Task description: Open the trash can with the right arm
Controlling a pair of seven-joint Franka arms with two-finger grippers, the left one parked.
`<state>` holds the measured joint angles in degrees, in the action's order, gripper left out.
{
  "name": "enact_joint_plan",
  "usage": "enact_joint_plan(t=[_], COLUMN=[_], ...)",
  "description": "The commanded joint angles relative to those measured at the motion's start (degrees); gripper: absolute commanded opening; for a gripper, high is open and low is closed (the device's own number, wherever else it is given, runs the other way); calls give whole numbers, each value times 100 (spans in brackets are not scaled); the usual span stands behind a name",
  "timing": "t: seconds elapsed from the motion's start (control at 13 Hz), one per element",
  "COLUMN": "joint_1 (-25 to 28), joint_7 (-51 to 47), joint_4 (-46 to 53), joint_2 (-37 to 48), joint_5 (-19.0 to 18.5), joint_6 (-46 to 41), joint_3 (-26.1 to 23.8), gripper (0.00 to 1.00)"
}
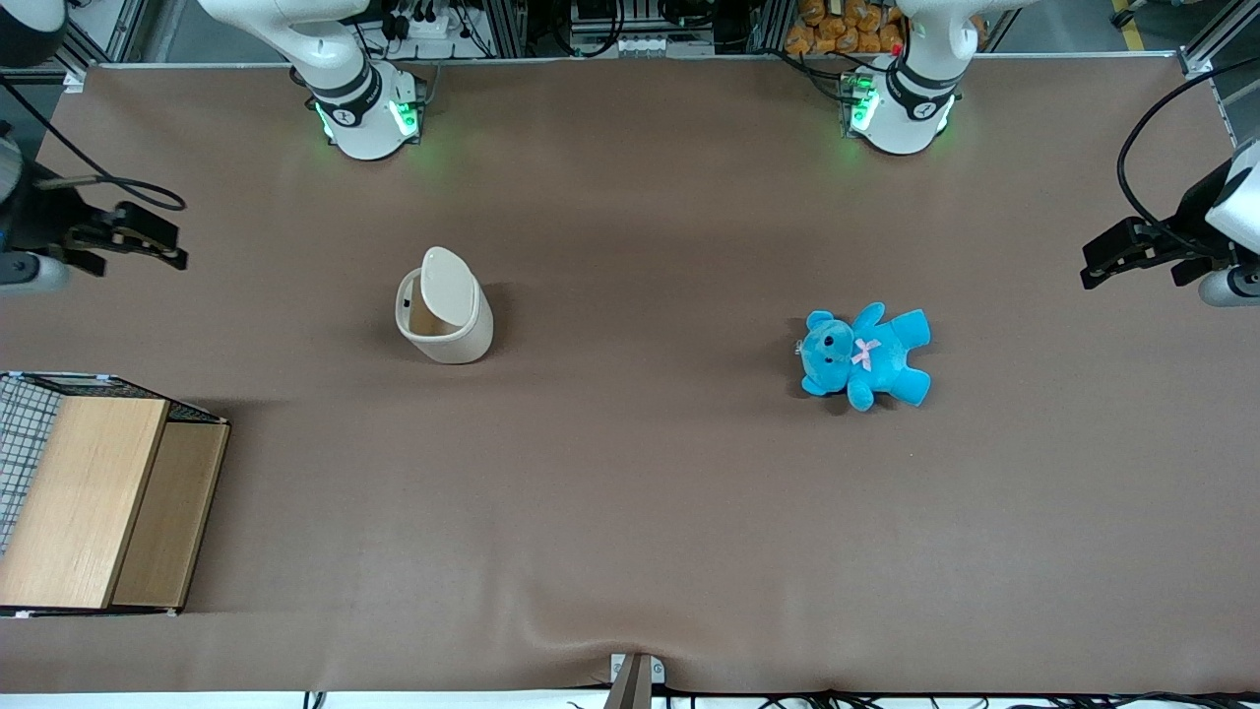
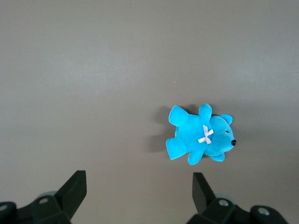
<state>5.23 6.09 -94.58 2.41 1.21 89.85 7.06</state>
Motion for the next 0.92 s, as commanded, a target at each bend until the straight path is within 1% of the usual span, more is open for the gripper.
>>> enact_joint_plan(t=[0.0, 0.85], joint_1=[13, 13], joint_7=[111, 103], joint_4=[238, 563], joint_2=[49, 31], joint_5=[-121, -112], joint_6=[-179, -179], joint_3=[-12, 76], gripper=[100, 100])
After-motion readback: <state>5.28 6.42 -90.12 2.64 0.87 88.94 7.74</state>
